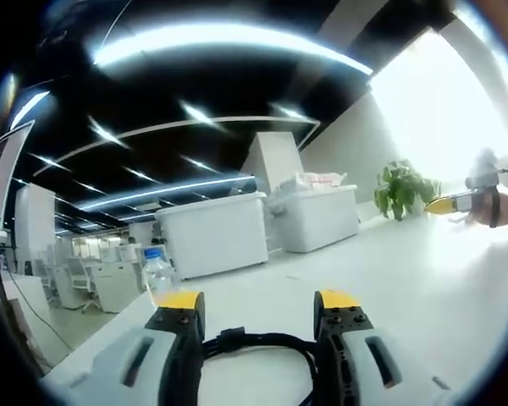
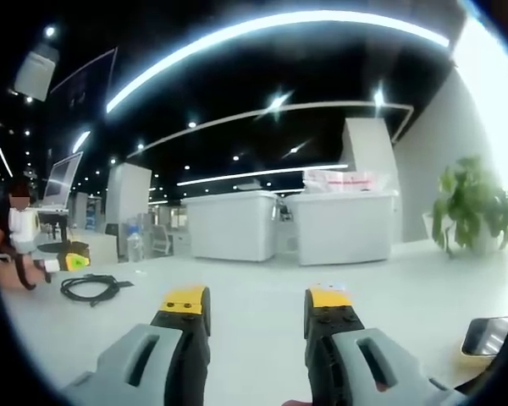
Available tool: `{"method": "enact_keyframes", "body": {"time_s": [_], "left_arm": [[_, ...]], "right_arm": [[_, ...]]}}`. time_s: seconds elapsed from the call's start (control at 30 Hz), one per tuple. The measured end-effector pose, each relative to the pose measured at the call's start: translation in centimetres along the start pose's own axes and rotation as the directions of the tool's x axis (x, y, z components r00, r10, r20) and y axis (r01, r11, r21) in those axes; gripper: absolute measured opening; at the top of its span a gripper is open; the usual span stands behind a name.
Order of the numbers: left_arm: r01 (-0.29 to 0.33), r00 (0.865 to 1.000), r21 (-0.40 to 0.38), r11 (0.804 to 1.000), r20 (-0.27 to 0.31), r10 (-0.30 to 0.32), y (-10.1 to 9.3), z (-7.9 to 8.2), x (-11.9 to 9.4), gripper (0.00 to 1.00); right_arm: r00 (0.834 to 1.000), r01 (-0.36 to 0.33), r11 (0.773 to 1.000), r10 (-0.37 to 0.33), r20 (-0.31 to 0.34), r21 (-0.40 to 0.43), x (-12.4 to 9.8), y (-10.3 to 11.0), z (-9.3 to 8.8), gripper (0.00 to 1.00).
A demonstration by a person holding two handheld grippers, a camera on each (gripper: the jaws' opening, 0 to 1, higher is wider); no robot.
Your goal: Coil the Type-C to USB data cable on the desktop and secure it with Velcro straps.
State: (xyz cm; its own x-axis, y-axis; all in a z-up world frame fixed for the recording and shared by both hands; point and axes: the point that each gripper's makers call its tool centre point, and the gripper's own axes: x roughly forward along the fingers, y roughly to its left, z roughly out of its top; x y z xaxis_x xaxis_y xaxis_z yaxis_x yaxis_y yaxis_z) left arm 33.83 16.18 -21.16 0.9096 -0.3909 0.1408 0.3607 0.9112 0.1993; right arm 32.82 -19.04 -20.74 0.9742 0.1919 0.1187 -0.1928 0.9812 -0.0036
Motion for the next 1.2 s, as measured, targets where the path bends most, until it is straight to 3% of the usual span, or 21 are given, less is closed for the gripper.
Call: {"method": "enact_keyframes", "body": {"time_s": [0.27,0.5,0.63,0.73,0.83,0.93,1.2], "left_arm": [[0.006,1.0,0.044,0.999,0.022,-0.007,-0.3,0.4,0.1,0.57],[0.0,1.0,0.037,0.999,0.017,-0.001,0.1,0.3,0.2,0.57],[-0.022,1.0,0.033,0.999,0.009,0.022,1.1,0.2,0.4,0.61],[-0.052,0.999,-0.02,0.998,-0.008,0.052,2.2,-0.3,0.4,0.67],[-0.063,0.998,-0.082,0.995,-0.029,0.061,2.8,-0.8,0.6,0.7],[-0.104,0.994,-0.051,0.993,-0.029,0.103,3.8,-0.7,0.9,0.69],[-0.144,0.99,0.035,0.989,0.017,0.143,4.5,0.0,1.0,0.73]], "right_arm": [[1.0,-0.006,1.0,0.006,0.005,0.0,0.0,0.1,0.1,0.41],[0.999,0.001,1.0,-0.001,-0.033,-0.027,0.1,0.2,-0.6,0.42],[0.999,-0.003,1.0,0.004,-0.041,0.026,0.0,0.4,-0.6,0.43],[0.999,-0.013,0.997,0.016,-0.038,0.074,-0.3,0.8,-0.3,0.44],[0.999,-0.025,0.998,0.026,-0.025,0.055,-0.5,1.4,0.1,0.45],[0.999,-0.043,0.999,0.044,0.012,-0.031,-0.5,2.2,0.7,0.47],[1.0,-0.016,1.0,0.016,0.016,0.01,-0.5,1.4,0.8,0.48]]}}
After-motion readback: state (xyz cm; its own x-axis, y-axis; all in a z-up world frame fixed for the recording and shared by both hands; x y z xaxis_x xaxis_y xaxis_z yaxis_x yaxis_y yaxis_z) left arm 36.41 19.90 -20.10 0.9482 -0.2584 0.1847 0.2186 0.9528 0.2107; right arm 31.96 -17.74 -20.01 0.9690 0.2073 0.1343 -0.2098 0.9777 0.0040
